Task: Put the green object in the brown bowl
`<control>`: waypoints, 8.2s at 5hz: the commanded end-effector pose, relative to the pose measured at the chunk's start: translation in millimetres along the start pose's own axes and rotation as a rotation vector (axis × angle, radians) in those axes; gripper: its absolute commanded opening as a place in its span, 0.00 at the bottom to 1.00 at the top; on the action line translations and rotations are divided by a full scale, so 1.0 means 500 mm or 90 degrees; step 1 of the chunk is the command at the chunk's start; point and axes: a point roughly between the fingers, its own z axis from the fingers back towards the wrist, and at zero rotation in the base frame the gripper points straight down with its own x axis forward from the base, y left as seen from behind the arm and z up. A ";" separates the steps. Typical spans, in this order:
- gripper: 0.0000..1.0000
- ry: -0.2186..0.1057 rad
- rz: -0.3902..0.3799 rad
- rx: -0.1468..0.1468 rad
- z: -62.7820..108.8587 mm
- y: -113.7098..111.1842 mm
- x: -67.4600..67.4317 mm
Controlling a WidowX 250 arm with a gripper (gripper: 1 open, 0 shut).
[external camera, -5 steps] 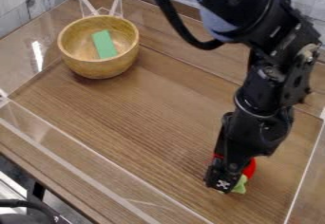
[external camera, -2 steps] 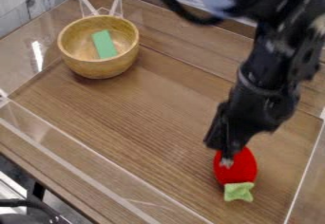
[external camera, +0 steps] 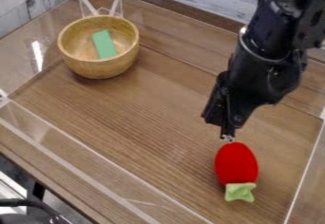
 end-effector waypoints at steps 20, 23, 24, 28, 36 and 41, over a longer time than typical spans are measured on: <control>1.00 -0.230 -0.201 0.054 -0.153 -0.020 0.139; 0.00 -0.245 -0.196 0.018 -0.152 -0.030 0.144; 0.00 -0.243 -0.191 0.003 -0.151 -0.035 0.144; 0.00 -0.206 -0.145 0.022 -0.065 -0.030 0.106; 0.00 -0.164 -0.088 0.134 0.094 -0.007 0.073; 0.00 -0.168 -0.058 0.169 0.139 -0.014 0.058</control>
